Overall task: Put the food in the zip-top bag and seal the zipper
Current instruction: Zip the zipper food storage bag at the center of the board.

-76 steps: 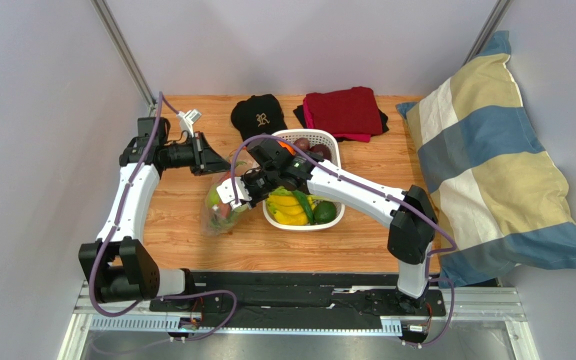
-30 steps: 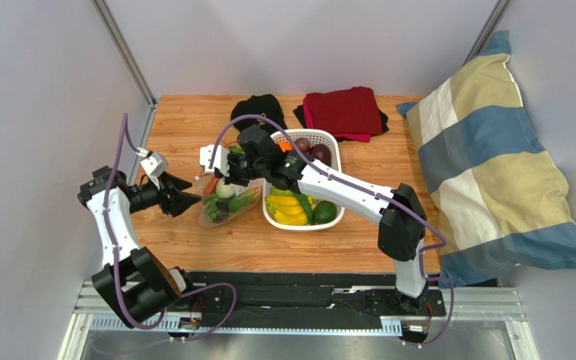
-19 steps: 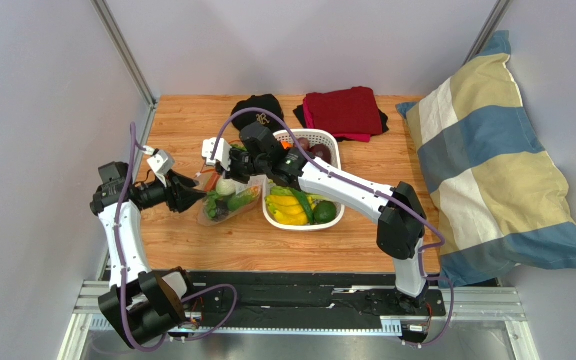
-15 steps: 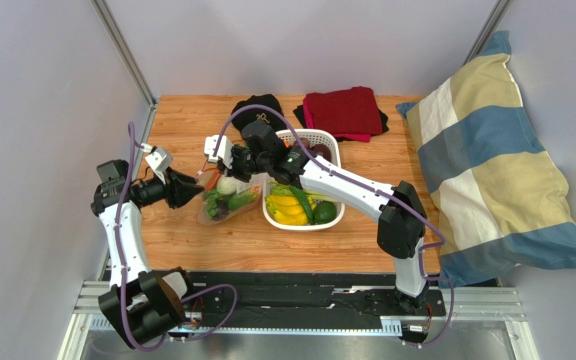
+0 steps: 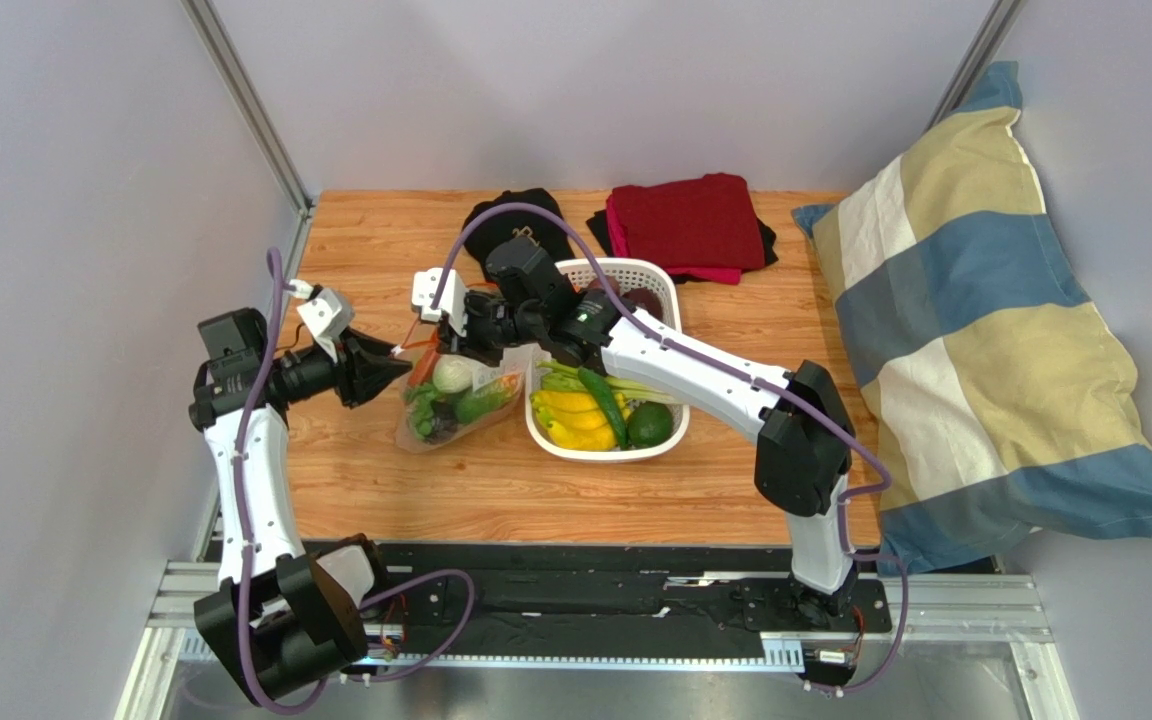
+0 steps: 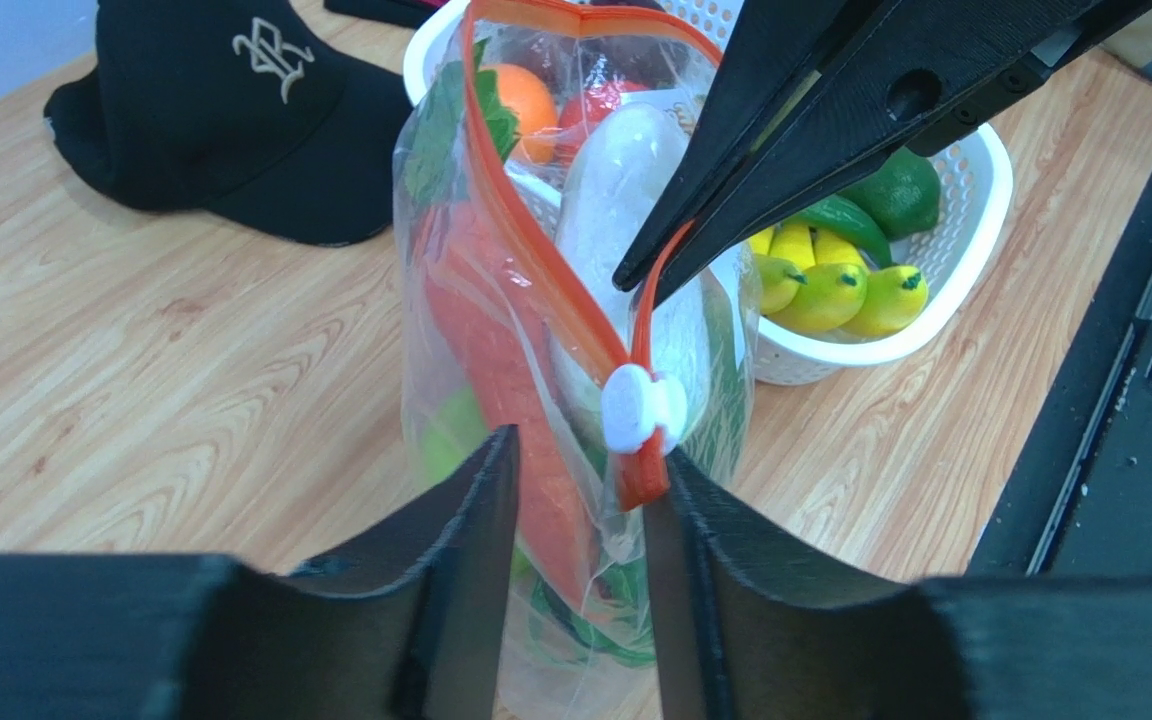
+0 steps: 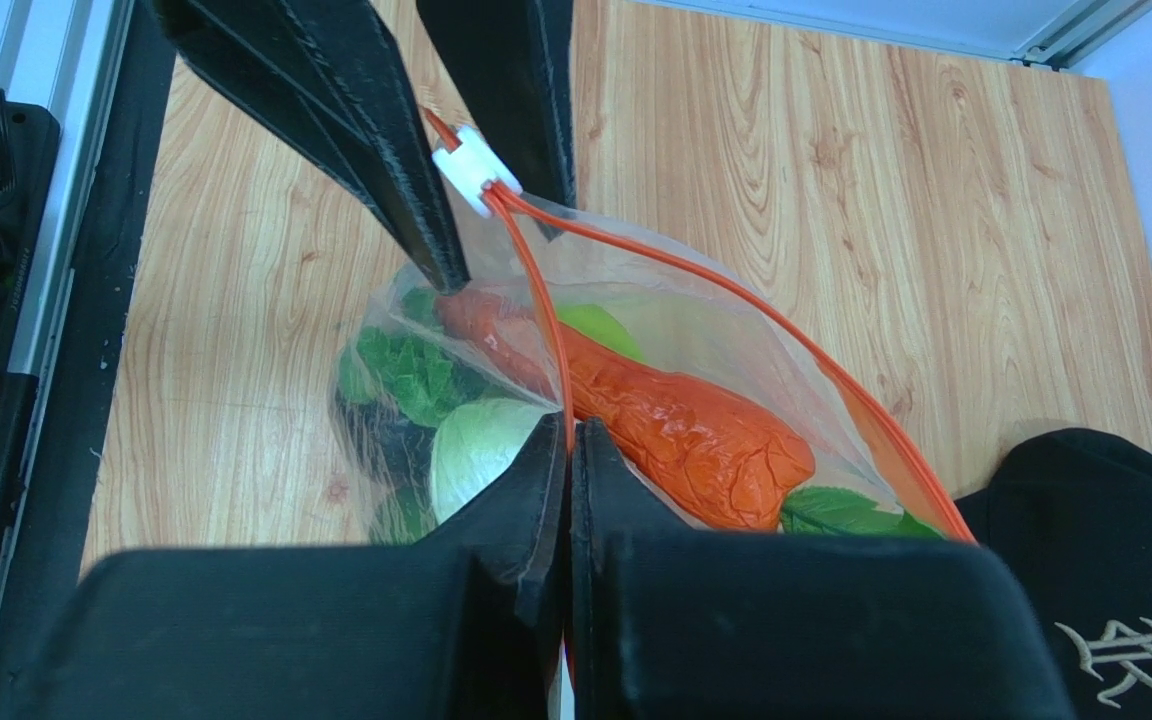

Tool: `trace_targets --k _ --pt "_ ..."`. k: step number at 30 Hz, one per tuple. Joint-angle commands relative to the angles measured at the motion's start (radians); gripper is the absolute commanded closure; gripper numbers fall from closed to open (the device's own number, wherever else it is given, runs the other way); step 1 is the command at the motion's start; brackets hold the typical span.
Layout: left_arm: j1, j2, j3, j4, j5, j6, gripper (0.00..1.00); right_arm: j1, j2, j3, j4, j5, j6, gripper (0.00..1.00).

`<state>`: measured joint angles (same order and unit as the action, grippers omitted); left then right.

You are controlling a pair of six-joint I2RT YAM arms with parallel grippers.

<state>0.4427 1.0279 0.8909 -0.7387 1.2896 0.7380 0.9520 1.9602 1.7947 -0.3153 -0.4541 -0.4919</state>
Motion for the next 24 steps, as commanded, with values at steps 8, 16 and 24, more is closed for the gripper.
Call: trace_targets --k 8,16,24 --pt "-0.035 0.017 0.060 -0.008 0.010 0.076 0.98 -0.010 -0.055 0.023 -0.002 -0.046 -0.016 0.94" --pt "-0.053 -0.012 0.098 -0.088 0.014 0.133 1.00 -0.015 -0.116 0.035 -0.002 -0.198 -0.143 0.21" --pt "-0.064 -0.038 0.092 -0.120 0.002 0.187 1.00 -0.012 -0.031 0.155 0.022 -0.351 -0.129 0.41"
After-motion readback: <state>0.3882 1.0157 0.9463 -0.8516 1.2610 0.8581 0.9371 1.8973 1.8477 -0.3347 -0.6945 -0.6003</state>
